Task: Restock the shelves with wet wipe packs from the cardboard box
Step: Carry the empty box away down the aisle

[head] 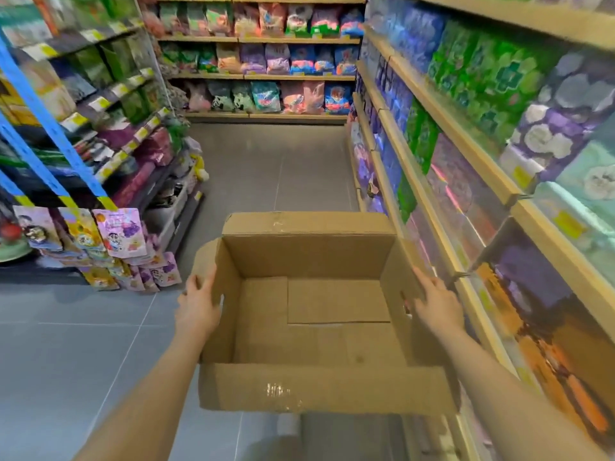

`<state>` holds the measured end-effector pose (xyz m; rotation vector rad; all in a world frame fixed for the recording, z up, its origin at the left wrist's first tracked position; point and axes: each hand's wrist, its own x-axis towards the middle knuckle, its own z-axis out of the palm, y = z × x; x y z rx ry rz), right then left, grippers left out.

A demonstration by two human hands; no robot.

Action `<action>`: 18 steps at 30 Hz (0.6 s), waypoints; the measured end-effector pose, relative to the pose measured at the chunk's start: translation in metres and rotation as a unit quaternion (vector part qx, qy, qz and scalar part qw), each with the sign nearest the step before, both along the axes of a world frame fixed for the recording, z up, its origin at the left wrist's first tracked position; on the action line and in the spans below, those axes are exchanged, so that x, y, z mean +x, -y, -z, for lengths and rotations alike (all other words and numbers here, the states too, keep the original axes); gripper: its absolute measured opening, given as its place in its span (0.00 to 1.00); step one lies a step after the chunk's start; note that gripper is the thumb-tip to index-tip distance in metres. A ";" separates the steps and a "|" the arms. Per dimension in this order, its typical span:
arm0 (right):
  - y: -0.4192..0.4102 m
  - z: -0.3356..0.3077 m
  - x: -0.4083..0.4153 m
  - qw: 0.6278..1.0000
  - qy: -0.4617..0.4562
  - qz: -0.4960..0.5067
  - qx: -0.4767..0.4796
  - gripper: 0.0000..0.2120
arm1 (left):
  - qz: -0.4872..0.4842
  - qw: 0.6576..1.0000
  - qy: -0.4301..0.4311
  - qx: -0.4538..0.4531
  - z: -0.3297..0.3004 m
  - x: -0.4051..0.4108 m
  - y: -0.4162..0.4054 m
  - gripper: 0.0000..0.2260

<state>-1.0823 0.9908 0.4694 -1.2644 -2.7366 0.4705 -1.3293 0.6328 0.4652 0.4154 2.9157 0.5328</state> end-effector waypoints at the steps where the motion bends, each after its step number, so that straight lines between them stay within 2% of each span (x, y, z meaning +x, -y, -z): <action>1: -0.007 -0.002 -0.019 1.000 0.004 0.001 0.008 0.34 | 0.006 1.000 -0.004 0.001 -0.001 -0.021 -0.011 0.32; 11: -0.100 -0.023 -0.192 0.999 0.015 0.020 0.033 0.33 | 0.030 0.999 -0.002 -0.027 -0.019 -0.212 -0.118 0.31; 18: -0.209 -0.003 -0.332 1.000 0.007 0.011 0.010 0.33 | 0.024 0.999 -0.013 -0.025 -0.005 -0.347 -0.221 0.32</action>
